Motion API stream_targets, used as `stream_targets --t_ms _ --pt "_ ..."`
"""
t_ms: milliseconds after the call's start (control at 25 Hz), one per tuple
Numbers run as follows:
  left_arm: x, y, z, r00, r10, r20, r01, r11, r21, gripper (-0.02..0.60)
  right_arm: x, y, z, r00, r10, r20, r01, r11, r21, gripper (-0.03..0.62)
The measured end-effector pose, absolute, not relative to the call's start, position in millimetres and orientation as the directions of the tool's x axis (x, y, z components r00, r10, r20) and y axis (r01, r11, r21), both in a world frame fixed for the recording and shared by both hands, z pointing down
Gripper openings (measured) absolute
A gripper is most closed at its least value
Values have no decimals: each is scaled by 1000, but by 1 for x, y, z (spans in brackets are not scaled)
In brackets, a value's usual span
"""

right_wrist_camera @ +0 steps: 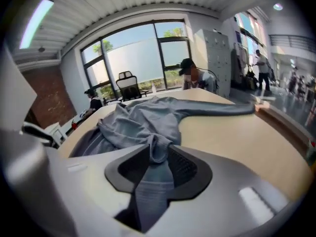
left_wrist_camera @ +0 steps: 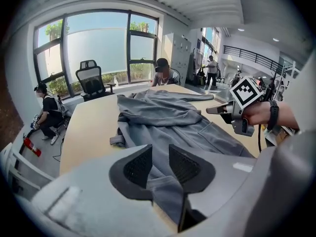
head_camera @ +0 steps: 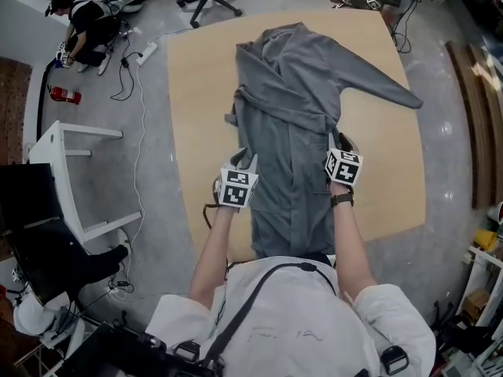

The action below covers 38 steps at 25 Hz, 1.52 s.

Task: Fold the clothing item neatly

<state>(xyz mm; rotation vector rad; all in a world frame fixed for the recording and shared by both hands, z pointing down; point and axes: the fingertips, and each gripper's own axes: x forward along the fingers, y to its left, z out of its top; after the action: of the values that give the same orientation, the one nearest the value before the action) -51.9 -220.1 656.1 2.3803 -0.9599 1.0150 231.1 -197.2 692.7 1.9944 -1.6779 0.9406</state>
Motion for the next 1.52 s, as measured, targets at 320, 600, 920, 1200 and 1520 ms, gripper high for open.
stream_targets --t_ms 320,600,920,1200,1520 --pt "-57 -207 654 499 -447 743 -727 -682 77 114 176 -275 714 -55 -645 762 -970 215 112 139" --pt "-66 -201 653 492 -449 746 -736 -672 81 114 205 -271 741 67 -586 808 -976 130 176 40" --pt "-57 -194 655 513 -439 738 -725 -681 99 114 157 -217 692 -50 -700 712 -966 215 144 25" --pt "-43 -189 657 542 -418 729 -696 -710 110 112 108 -154 727 -146 -599 787 -953 298 50 39" --pt "-20 -182 652 567 -382 730 -656 -745 119 112 147 -147 705 -124 -676 727 -992 107 -70 130"
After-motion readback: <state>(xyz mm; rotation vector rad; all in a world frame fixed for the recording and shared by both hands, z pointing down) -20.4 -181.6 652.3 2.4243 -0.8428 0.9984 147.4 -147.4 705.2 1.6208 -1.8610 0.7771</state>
